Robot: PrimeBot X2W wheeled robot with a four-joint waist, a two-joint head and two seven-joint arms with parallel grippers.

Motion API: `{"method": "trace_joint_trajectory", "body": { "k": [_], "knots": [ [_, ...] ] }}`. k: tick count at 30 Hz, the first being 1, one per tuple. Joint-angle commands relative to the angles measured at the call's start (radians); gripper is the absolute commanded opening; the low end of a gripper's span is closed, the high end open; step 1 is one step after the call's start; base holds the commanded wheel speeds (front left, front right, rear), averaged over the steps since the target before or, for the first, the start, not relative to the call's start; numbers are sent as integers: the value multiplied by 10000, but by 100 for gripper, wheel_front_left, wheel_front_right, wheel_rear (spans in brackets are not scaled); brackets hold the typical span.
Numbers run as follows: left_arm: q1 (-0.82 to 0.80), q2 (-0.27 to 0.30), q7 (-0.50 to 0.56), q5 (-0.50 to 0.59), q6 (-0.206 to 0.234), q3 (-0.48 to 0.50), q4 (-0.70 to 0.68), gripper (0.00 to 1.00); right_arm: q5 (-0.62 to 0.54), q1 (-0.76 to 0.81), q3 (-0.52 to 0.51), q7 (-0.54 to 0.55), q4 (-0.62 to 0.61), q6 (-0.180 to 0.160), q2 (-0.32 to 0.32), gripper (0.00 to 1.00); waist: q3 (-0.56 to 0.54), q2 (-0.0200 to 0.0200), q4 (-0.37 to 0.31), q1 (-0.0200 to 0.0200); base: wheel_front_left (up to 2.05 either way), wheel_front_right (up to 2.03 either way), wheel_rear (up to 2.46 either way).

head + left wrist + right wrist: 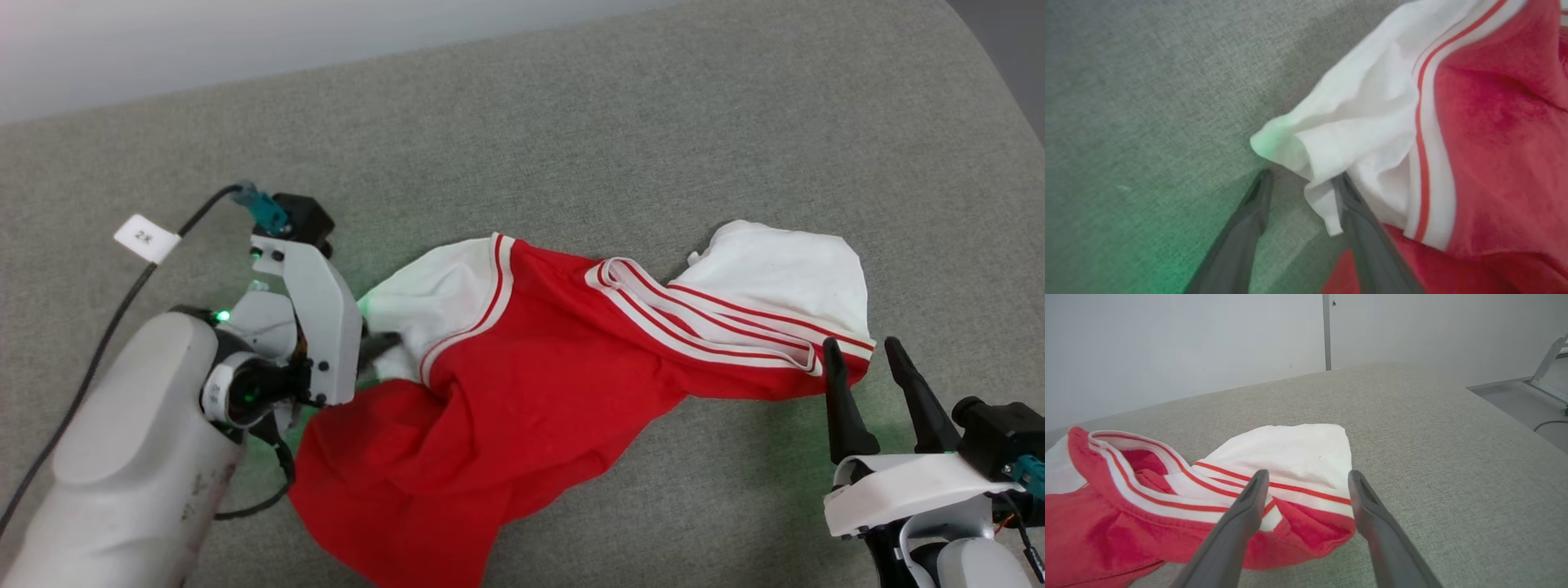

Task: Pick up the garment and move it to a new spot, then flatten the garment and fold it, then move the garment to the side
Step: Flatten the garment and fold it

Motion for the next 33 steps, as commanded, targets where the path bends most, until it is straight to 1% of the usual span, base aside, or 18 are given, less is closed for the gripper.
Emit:
{"method": "trace_joint_trajectory", "body": {
  "k": [1, 5, 13, 21, 25, 33],
  "knots": [
    [276, -153, 97, 15, -35, -258, 260, 0, 81, -136, 20, -49, 46, -10, 32, 100, -10, -1, 4, 0, 0, 0, 0],
    [117, -41, -93, -5, -133, -167, 200, 0, 32, -132, -65, -79, 136, -10, 31, 100, -131, -1, 106, 0, 0, 0, 0],
    [60, 611, -476, 126, 150, 285, -213, 0, -234, 167, -544, 122, 103, -10, 26, 100, -614, -1, 754, 0, 0, 0, 0],
    [606, 1351, -681, 173, 601, 720, -900, 0, -499, 464, -850, 504, -172, -10, 27, 100, -1205, -1, 1667, 0, 0, 0, 0],
    [1044, 1594, -676, 41, 862, 886, -1301, 0, -527, 616, -948, 729, -374, -10, 22, 100, -1463, -1, 2046, 0, 0, 0, 0],
    [2129, 2274, -814, 4, 1428, 1285, -1763, 0, -521, 908, -1099, 1073, -679, -10, 24, 100, -1760, -1, 2507, 0, 0, 0, 0]
  ]
}}
